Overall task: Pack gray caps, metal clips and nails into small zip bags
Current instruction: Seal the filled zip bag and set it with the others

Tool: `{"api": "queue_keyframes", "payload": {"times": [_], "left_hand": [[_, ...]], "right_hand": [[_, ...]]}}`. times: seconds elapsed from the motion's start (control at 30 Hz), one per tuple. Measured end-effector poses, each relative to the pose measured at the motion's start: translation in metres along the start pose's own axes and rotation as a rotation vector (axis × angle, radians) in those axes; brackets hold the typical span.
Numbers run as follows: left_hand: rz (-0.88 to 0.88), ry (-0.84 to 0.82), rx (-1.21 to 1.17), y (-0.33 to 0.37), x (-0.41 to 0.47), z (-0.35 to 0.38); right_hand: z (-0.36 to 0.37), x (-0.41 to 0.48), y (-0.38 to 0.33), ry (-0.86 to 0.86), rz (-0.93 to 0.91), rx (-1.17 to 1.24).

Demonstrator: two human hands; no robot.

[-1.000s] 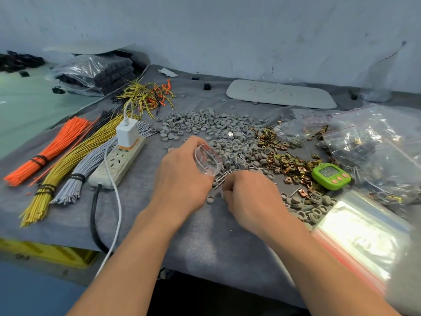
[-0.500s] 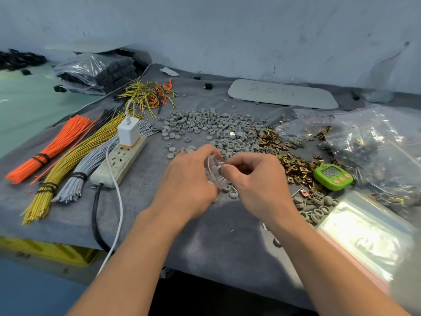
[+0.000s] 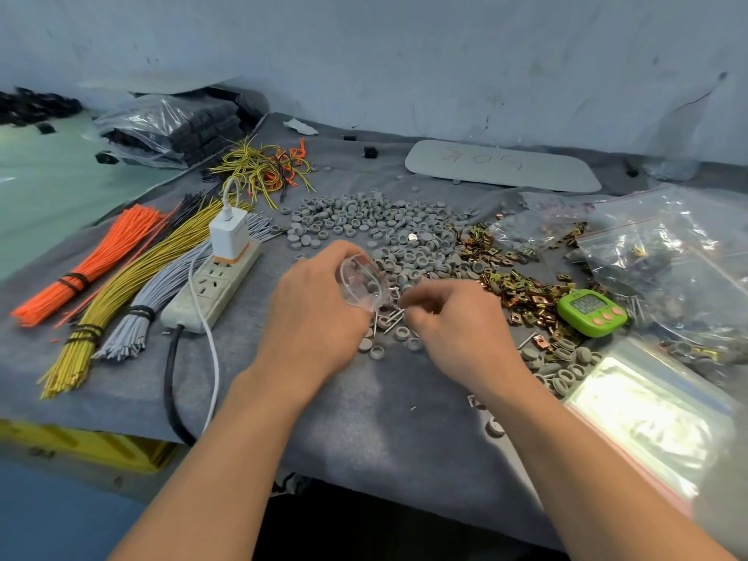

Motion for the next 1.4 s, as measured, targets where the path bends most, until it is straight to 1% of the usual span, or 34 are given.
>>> {"api": "queue_keyframes", "payload": {"times": [0.07,0.13,0.2,0.3,0.43,0.5,0.53,0.6,0.67,0.7,0.73,0.8,0.9,1.0,1.07,1.17,1.2,1.27,1.33,1.4], "left_hand": [[-0.027,0.026,-0.020,-0.003,0.000,-0.005],[-0.051,0.024,-0.016,-0.004,0.000,-0.005],[-0.061,0.008,-0.010,-0.004,-0.001,-0.003],[-0.060,-0.015,-0.005,-0.003,-0.002,0.000],[-0.053,-0.023,0.018,-0.005,-0.001,0.000],[-0.053,-0.029,0.035,-0.007,-0.001,0.000],[-0.053,-0.034,0.044,-0.008,-0.001,0.000],[-0.042,-0.051,0.067,-0.009,-0.001,0.004],[-0.020,-0.095,0.112,-0.006,-0.002,0.011],[-0.002,-0.131,0.126,-0.003,-0.003,0.017],[0.021,-0.168,0.122,0.001,-0.005,0.022],[0.053,-0.231,0.075,0.009,-0.009,0.031],[0.071,-0.256,0.015,0.014,-0.011,0.034],[0.069,-0.229,-0.025,0.013,-0.009,0.030],[0.058,-0.207,-0.024,0.012,-0.007,0.028],[0.020,-0.092,-0.018,0.005,-0.004,0.014],[-0.001,-0.034,-0.021,0.002,-0.002,0.006],[-0.048,0.092,-0.050,-0.004,0.001,-0.011],[-0.095,0.201,-0.073,-0.011,0.002,-0.027],[-0.117,0.263,-0.076,-0.013,0.002,-0.036]], "right_hand": [[0.017,-0.007,-0.002,-0.124,-0.031,-0.238],[0.026,-0.011,-0.008,-0.171,-0.071,-0.400],[0.027,-0.012,-0.011,-0.183,-0.075,-0.420],[0.028,-0.009,-0.008,-0.185,-0.030,-0.424],[0.025,-0.007,-0.006,-0.146,-0.017,-0.454],[0.015,-0.005,-0.003,-0.064,-0.013,-0.395],[0.008,-0.005,-0.004,-0.002,-0.019,-0.308],[-0.004,-0.004,-0.009,0.087,-0.062,-0.037],[-0.006,-0.005,-0.019,0.075,-0.121,0.207],[-0.005,-0.006,-0.024,0.050,-0.147,0.280],[-0.002,-0.007,-0.029,0.019,-0.178,0.309],[0.007,-0.011,-0.039,-0.050,-0.222,0.290],[0.015,-0.007,-0.039,-0.100,-0.205,0.258],[0.016,-0.004,-0.038,-0.111,-0.210,0.226],[0.014,-0.005,-0.039,-0.085,-0.222,0.267],[-0.001,-0.001,-0.025,0.061,-0.142,0.445],[-0.007,0.003,-0.017,0.117,-0.101,0.459],[-0.011,0.009,-0.004,0.158,-0.044,0.357],[0.004,0.012,-0.003,0.062,-0.054,0.176],[0.025,0.010,-0.007,-0.045,-0.121,-0.038]]}}
Point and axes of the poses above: each hand's wrist, its own x-axis towards the middle knuckle, its own z-axis out of the palm, y = z × x, the point moved 10 cm from there along x, towards the middle knuckle, and after that the axes turned 6 degrees about -x, right-handed, at the moved point
